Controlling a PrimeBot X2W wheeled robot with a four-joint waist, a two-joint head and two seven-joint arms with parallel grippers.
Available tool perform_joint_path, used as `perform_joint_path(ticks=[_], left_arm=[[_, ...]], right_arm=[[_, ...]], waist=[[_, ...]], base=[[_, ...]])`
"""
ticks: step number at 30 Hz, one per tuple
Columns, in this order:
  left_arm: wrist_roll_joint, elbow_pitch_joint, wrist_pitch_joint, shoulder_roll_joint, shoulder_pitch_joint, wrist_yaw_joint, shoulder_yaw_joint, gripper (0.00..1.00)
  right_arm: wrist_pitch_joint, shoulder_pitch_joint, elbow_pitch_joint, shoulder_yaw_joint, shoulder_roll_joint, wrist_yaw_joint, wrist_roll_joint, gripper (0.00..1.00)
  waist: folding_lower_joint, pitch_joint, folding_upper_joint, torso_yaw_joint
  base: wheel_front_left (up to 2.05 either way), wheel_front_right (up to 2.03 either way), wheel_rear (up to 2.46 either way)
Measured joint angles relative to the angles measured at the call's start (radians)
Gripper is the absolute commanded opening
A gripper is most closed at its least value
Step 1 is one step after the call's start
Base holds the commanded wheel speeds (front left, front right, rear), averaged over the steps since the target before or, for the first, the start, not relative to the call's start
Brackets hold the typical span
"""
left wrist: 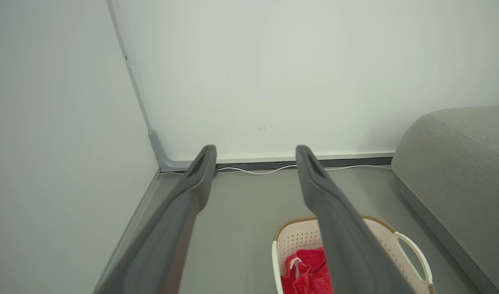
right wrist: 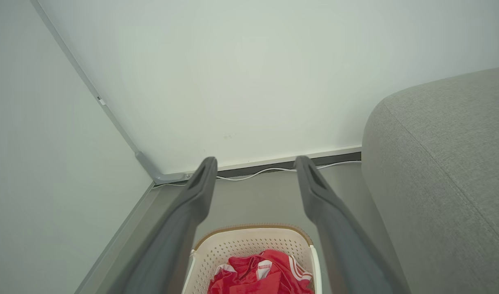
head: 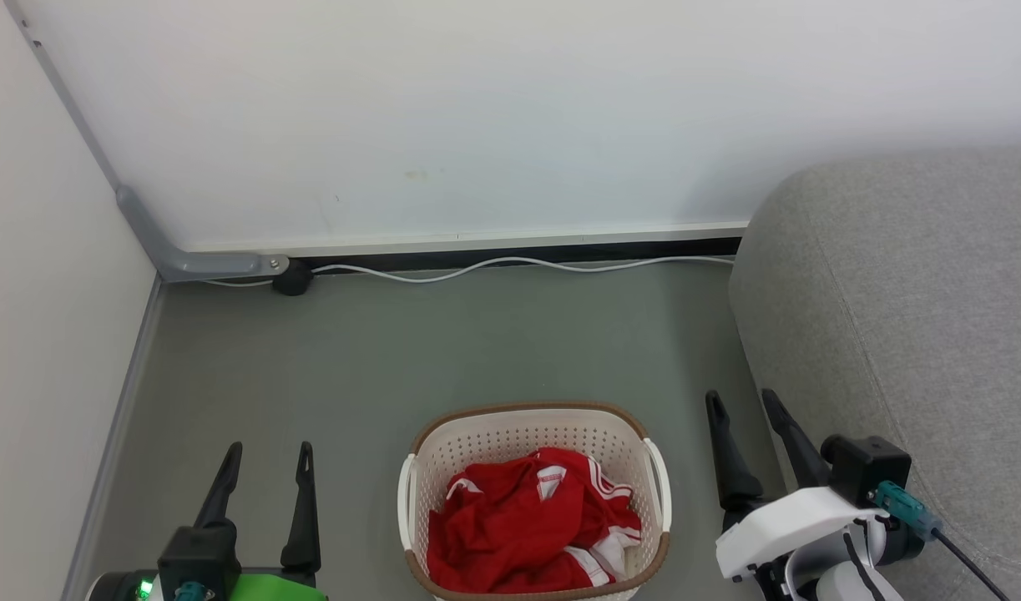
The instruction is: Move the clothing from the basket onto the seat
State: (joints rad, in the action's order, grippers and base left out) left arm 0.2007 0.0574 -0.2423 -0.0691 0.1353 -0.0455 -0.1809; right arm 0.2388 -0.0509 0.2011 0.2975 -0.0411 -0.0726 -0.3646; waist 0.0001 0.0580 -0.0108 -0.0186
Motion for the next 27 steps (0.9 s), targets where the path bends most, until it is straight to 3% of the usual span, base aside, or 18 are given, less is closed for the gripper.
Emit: perform_joint_path(ticks=[27], left_arm=[[-0.028,0.039,-0.009,0.000,0.005,0.010,0.017,1.00]], right_arm=[[0.011,0.000,0.003,0.010,-0.002,-0.001,0.024,1.00]], waist=[[0.0000,-0.006,0.0000,0.000]], base=[[0.00,0.00,0.00]])
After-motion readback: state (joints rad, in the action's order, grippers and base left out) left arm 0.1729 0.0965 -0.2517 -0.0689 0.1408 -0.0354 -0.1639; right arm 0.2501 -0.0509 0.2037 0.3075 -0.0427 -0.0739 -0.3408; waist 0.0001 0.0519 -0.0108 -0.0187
